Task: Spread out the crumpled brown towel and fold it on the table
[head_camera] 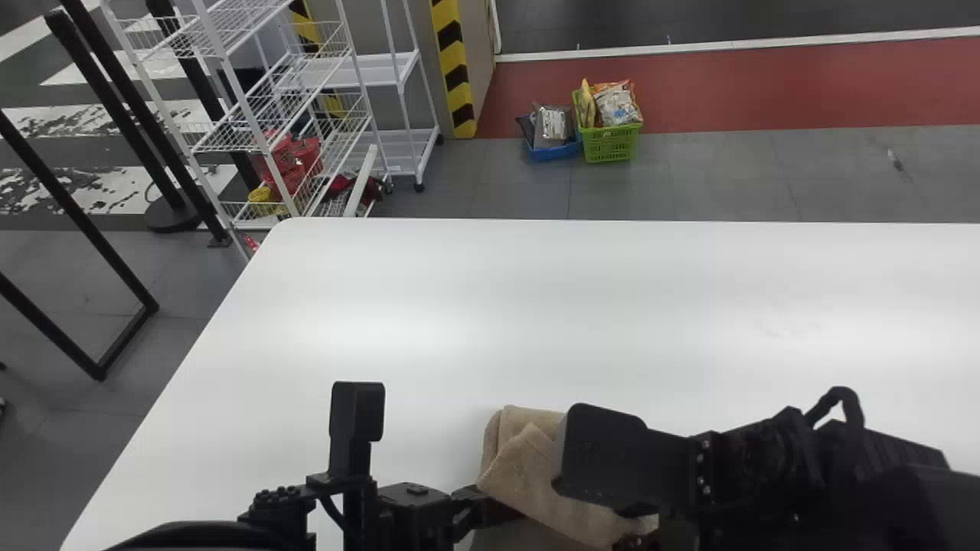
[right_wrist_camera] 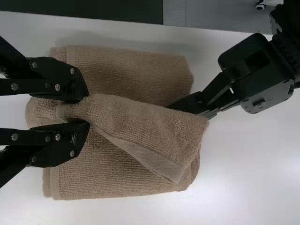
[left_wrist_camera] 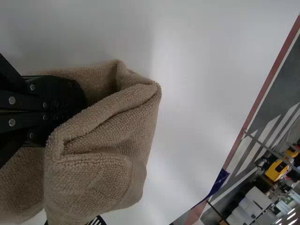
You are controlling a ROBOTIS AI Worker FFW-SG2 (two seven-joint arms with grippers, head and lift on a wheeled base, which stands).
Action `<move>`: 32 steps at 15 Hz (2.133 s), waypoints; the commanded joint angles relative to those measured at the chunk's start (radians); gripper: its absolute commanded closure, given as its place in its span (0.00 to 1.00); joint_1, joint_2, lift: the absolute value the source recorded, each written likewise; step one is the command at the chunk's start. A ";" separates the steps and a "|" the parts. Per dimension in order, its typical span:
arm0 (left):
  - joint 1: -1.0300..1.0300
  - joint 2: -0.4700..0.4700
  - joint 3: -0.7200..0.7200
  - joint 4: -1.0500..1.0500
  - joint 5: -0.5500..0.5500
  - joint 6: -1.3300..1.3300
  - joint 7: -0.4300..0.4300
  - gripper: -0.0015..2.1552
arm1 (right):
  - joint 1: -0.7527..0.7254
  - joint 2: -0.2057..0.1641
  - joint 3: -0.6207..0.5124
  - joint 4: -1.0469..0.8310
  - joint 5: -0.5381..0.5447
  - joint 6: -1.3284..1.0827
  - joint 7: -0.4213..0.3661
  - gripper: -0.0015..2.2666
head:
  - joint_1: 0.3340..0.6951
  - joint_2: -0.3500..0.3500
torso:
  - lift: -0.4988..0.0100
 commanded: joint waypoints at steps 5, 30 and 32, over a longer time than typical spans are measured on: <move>0.036 -0.003 0.022 -0.037 0.013 0.000 -0.011 0.91 | 0.022 0.040 0.026 -0.019 0.012 0.022 0.009 0.39 | 1.00 0.86 | 0.73; 0.035 -0.003 -0.004 -0.035 -0.015 -0.006 0.010 0.88 | 0.179 0.094 -0.314 -0.162 -0.074 0.077 0.009 0.94 | 1.00 0.78 | 0.73; 0.041 -0.003 0.008 -0.054 0.002 -0.006 0.004 0.39 | 0.209 0.124 -0.347 -0.143 -0.076 0.040 0.009 0.94 | 1.00 0.80 | 0.73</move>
